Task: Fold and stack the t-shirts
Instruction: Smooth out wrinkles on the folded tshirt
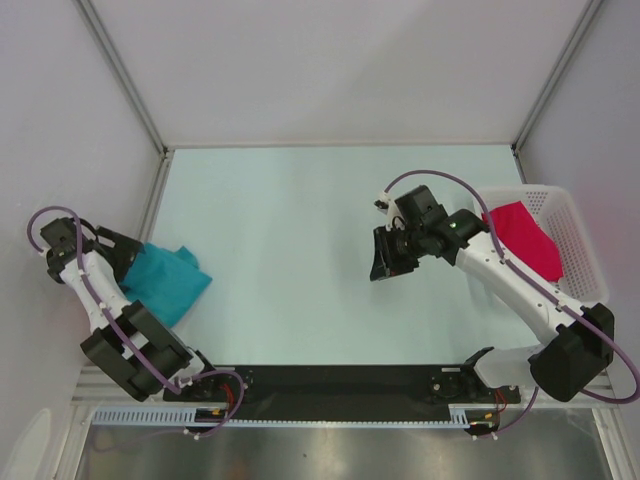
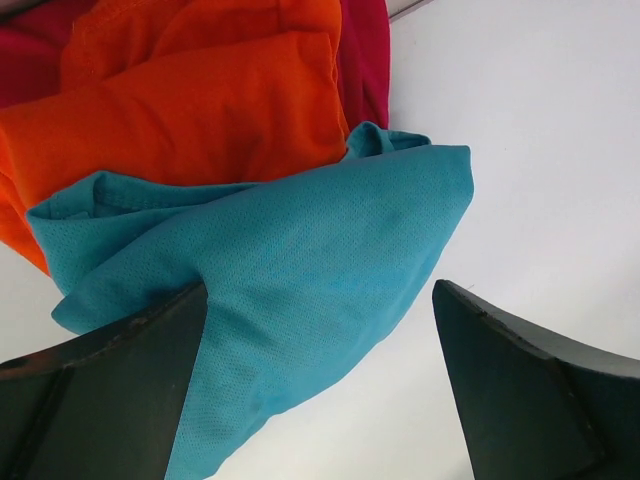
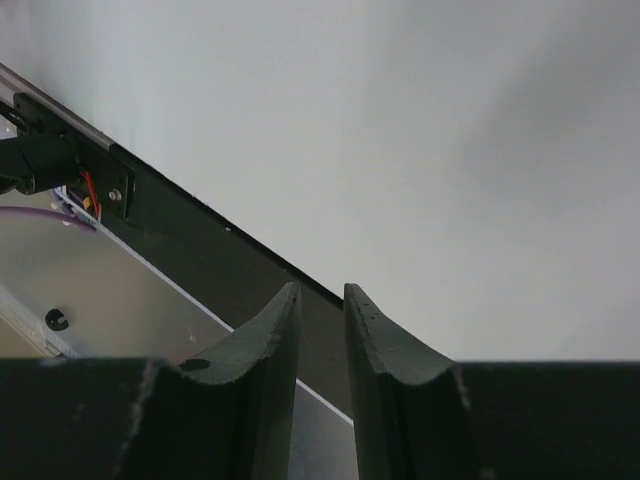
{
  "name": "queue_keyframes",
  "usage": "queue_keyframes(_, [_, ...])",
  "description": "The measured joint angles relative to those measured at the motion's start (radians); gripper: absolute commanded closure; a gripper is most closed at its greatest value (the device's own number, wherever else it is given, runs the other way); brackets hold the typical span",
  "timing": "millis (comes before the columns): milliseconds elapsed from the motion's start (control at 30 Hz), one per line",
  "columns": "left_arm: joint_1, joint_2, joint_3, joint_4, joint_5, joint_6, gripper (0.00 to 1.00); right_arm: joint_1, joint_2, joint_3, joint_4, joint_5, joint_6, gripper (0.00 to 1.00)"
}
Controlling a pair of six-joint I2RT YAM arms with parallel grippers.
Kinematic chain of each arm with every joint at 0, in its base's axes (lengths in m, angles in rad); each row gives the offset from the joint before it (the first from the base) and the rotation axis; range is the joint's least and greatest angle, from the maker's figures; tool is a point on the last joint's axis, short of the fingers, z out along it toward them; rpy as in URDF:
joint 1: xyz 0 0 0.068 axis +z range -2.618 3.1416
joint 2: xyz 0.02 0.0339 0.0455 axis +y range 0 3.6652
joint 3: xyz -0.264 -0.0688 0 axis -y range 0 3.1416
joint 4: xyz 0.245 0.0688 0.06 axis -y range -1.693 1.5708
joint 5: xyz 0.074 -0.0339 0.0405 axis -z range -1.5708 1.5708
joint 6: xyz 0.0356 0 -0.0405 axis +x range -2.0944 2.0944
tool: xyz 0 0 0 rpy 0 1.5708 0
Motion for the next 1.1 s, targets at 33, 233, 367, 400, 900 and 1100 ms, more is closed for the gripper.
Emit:
queue_keyframes(33, [0.000,0.000,0.000,0.000,0.000,0.004,0.00,0.000,0.000,0.000,0.002,0.000,0.000,0.71])
queue_keyframes(233, [0.003,0.000,0.000,-0.002,-0.005,0.006,0.00,0.006,0.000,0.000,0.010,0.000,0.001,0.71])
queue_keyframes(367, [0.028,-0.011,-0.045,0.014,0.006,0.003,0.01,0.006,0.000,-0.008,0.012,0.001,0.001,0.71])
queue_keyframes(400, [0.038,-0.016,-0.061,0.014,0.007,0.002,0.01,0.006,-0.001,-0.014,0.013,0.001,0.001,0.71])
queue_keyframes(900, [-0.018,-0.206,-0.022,0.106,0.045,-0.014,0.00,0.013,-0.002,-0.083,0.061,0.002,0.023,0.71])
queue_keyframes(1100, [-0.179,-0.146,-0.029,0.198,0.123,-0.009,0.01,0.030,0.000,-0.099,0.083,-0.003,0.038,0.72])
